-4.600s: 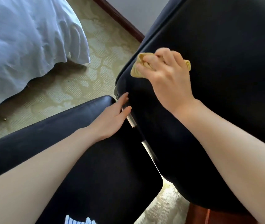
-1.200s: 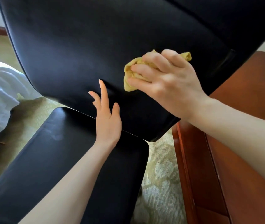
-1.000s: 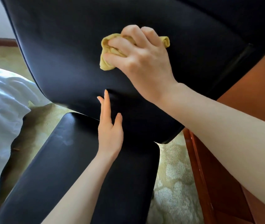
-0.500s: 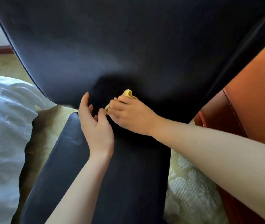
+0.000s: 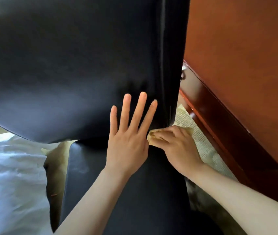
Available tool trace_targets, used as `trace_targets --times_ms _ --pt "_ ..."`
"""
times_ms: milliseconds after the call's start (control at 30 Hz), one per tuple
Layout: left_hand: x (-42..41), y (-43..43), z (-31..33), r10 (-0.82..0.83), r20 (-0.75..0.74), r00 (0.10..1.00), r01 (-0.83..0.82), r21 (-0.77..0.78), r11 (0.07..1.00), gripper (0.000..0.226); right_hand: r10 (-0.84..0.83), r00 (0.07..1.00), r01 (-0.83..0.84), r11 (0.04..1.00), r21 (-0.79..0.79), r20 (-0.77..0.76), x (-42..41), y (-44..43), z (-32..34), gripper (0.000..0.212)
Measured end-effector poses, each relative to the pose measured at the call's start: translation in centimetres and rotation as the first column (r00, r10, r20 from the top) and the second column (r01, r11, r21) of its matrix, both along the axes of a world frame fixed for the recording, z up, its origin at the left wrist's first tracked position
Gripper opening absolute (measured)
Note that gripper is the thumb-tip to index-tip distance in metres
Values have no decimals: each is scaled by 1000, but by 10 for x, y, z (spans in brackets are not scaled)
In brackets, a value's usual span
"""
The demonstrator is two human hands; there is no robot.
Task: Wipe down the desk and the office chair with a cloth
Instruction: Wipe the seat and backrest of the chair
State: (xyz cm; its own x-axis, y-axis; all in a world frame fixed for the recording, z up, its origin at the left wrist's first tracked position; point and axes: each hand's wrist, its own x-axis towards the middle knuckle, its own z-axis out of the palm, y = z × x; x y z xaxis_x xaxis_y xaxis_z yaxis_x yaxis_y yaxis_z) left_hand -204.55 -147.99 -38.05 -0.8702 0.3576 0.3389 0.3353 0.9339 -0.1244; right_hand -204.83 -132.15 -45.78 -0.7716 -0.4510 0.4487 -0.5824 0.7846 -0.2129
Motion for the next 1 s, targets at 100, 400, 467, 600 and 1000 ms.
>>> trace_targets --times_ms 100,400,467,600,1000 --pt "-8 2 5 -67 17 998 68 -122 990 92 -109 897 315 837 -447 429 21 3 -15 39" --pt "-25 5 18 -173 108 979 196 -257 946 98 256 304 929 -293 -226 918 -8 -8 -51 25" --pt "-26 2 19 -180 117 977 206 -264 942 99 485 271 925 -370 -85 832 -34 -15 -47 23" --pt "-31 4 21 -207 134 969 235 -256 937 102 610 196 934 -356 44 768 -69 -24 -43 68" --pt "-35 -6 25 -143 226 963 199 -247 948 96 372 407 884 -390 -257 834 -37 -46 3 20"
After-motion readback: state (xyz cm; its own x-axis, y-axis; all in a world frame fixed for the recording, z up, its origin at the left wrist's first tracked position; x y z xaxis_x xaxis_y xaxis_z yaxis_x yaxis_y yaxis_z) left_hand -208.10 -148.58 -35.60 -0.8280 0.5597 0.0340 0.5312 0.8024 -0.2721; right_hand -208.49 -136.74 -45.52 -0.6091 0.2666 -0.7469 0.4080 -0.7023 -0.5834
